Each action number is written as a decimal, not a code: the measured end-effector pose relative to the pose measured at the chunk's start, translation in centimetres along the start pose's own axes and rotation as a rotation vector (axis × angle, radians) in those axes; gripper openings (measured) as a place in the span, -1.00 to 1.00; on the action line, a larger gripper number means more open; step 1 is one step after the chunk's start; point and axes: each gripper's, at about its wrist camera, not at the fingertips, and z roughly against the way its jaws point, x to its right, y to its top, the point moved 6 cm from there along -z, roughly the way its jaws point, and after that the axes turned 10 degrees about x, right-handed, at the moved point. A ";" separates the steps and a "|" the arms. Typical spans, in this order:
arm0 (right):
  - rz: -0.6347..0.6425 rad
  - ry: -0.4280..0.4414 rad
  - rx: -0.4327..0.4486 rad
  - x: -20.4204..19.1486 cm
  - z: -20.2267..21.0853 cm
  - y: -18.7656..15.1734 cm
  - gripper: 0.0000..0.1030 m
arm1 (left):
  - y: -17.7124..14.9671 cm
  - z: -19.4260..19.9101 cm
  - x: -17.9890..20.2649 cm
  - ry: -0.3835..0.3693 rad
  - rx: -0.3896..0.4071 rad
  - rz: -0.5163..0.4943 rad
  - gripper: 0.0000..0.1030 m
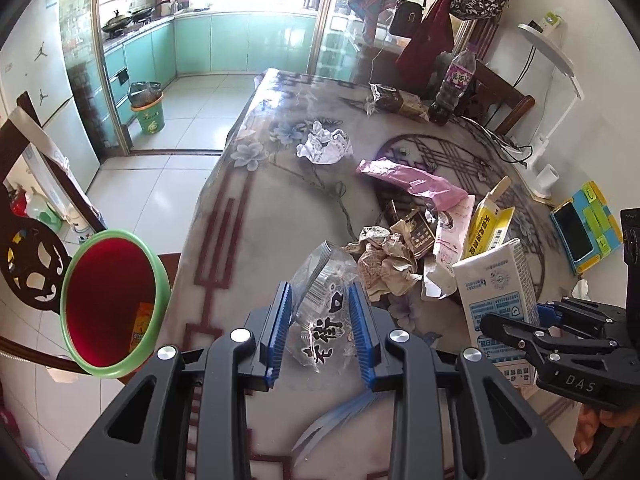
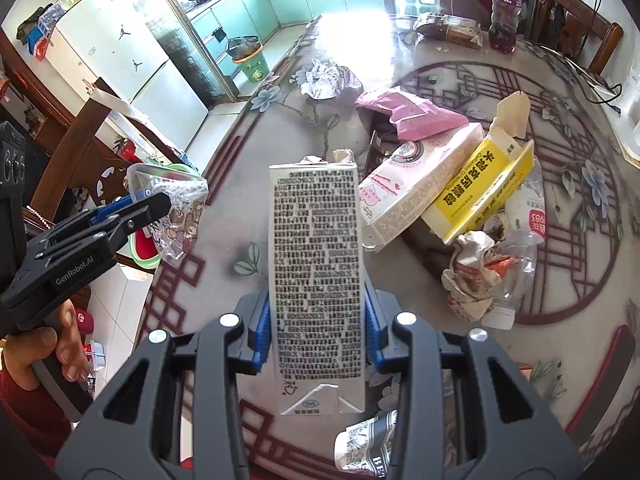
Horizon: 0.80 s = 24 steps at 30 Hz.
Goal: Collect trash
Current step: 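Carry the plastic bag and milk carton over the red bin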
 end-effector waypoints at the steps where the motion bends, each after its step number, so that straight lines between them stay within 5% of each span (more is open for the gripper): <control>1: -0.001 -0.003 0.000 0.0 0.0 0.0 -0.30 | 0.1 0.0 0.0 0.001 0.004 -0.002 -0.47; 13: 0.003 0.004 0.019 -1.4 -0.1 1.0 -0.30 | 1.1 1.1 -1.8 0.040 0.036 0.004 -0.48; 24: 0.073 0.046 0.018 -5.9 -1.6 2.5 -0.29 | 1.3 2.4 -7.4 0.121 0.057 0.066 -0.49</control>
